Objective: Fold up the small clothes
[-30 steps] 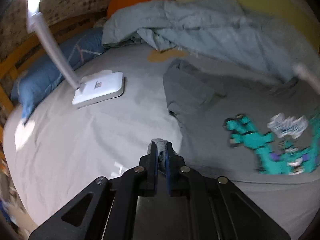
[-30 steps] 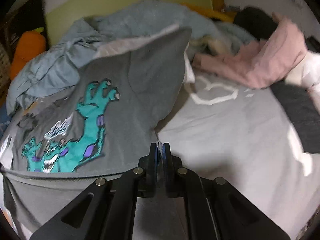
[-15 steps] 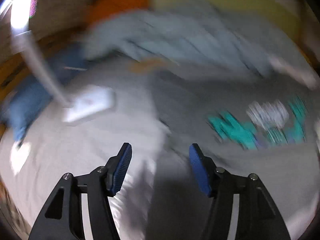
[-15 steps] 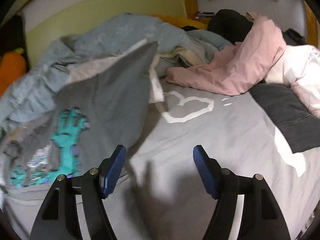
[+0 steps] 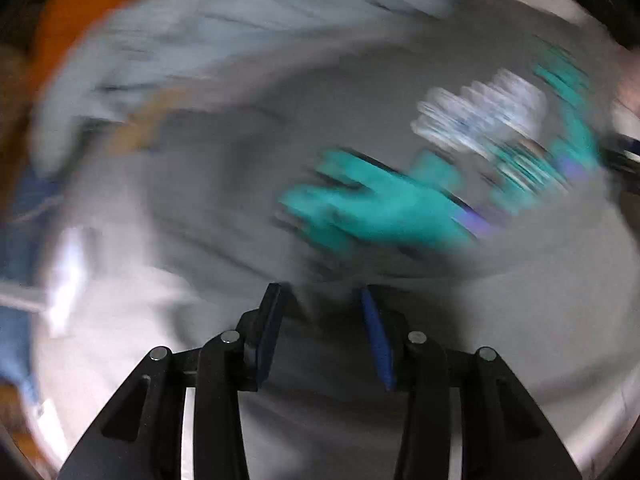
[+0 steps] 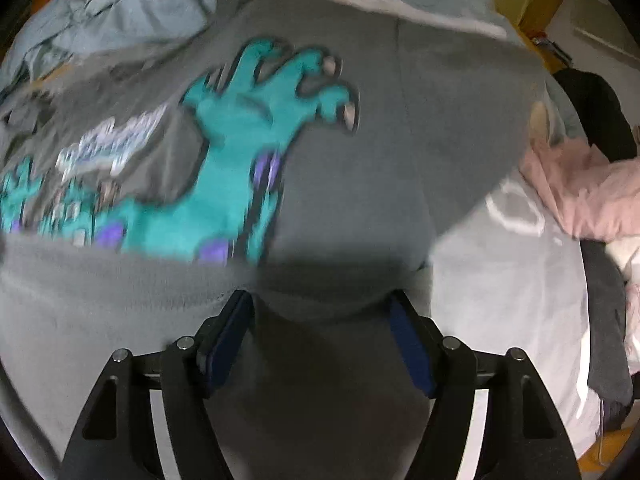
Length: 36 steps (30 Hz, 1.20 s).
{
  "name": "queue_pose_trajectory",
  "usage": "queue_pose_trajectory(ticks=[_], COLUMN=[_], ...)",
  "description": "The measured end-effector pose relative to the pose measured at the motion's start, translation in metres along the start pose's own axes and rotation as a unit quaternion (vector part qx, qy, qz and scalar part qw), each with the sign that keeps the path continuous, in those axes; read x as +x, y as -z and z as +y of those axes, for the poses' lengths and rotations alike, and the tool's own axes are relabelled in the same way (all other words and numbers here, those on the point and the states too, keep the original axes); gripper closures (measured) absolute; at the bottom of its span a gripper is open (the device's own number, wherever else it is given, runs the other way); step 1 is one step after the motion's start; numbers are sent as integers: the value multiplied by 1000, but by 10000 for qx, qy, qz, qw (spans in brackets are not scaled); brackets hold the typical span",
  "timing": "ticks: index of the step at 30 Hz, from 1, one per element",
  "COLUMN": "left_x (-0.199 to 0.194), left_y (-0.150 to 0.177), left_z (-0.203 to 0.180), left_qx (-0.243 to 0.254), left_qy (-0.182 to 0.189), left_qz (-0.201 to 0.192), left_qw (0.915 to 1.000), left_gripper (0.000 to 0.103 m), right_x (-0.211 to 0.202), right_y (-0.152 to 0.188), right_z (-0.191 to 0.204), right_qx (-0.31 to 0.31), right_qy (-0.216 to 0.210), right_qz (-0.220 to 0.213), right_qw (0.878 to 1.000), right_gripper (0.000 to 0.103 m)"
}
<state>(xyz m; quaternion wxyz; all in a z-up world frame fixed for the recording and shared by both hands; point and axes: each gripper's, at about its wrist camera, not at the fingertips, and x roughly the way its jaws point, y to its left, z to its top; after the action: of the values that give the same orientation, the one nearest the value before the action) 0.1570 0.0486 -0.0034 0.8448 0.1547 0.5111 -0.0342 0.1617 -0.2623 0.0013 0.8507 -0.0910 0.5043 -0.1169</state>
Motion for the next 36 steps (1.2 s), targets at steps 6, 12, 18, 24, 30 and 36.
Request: queue_pose_trajectory(ticks=[6,12,18,24,30,36], left_x=[-56,-80,-105,-78,-87,-107], left_y=[12,79,149,171,188,202], left_z=[42,38,22,31,53,58], left_qx=[-696,-983,-1057,-1381,-2176,-2364], left_qy=[663,146,724,556,1393,1120], left_qz=[-1125,-789,-701,-484,-446,-537], left_qw=[9890,9919,9893,9877,9650,9637], left_gripper=[55,50,52,53,98,98], right_x=[-28,-79,-83,-51,-57,-90], right_y=[-10,54,131,177,189,197], right_z=[-59,-70,-101,-151,-144,-132], right_qx=[922,470,1184,2610,2408,1981], right_qy=[213,-1236,-1977,-2952,-2722,-1150], right_qz=[-527,-521,-581,-147,-379,-750], right_qw=[9941,9898,9713,9190,9309,9705], right_gripper=[32,32,31,31,99,101])
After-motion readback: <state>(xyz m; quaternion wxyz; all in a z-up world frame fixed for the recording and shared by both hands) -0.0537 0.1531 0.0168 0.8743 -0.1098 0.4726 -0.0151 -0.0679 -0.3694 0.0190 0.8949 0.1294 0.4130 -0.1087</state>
